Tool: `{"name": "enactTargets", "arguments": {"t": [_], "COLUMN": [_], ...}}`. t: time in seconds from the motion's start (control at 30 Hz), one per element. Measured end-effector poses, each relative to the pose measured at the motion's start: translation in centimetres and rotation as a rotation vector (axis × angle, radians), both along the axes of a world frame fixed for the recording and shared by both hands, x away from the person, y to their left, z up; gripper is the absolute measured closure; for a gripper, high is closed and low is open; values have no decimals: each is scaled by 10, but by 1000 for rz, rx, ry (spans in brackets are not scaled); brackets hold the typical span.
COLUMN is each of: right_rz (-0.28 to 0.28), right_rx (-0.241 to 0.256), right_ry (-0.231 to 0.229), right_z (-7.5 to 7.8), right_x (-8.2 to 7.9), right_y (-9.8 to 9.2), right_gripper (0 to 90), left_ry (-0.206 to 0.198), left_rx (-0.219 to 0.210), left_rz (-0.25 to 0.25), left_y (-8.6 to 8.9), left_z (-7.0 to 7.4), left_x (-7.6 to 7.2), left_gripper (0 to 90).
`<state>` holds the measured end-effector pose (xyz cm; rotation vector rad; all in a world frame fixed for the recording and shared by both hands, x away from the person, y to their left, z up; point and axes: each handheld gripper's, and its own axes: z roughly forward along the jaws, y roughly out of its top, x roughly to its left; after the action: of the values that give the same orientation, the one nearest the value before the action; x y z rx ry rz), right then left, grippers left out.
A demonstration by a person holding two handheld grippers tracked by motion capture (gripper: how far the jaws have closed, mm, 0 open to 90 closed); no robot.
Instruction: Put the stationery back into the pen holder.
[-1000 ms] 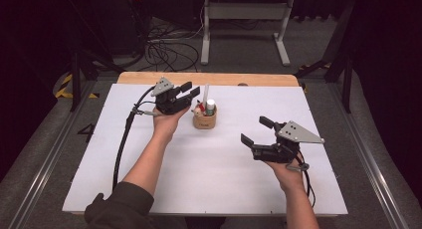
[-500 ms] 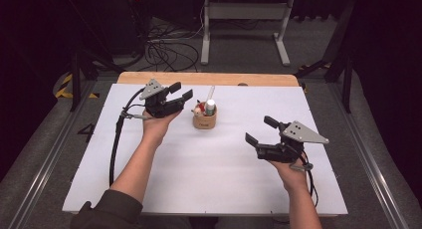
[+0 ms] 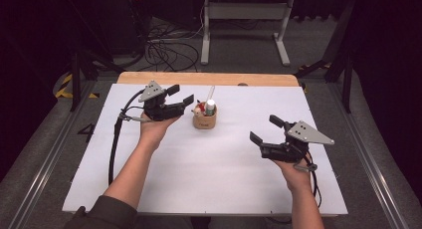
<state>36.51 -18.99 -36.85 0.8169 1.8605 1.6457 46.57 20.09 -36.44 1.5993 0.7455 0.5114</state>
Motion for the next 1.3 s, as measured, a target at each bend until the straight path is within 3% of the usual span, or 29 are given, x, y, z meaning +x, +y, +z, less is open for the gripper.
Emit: {"name": "enactTargets", "arguments": {"t": [0.67,1.3], "right_rz": [-27,-37], "right_rx": [3,6], "right_ry": [-10,-9], "right_z": [3,3], "right_x": [-3,-3], "right_y": [-5,-8], "right_gripper": [112,106], "left_ry": [-19,-27], "left_rx": [-4,36], "left_rz": [11,-18], "left_y": [27,38], "left_z": [6,13], "left_x": [-34,-67], "left_gripper": [204,173]}}
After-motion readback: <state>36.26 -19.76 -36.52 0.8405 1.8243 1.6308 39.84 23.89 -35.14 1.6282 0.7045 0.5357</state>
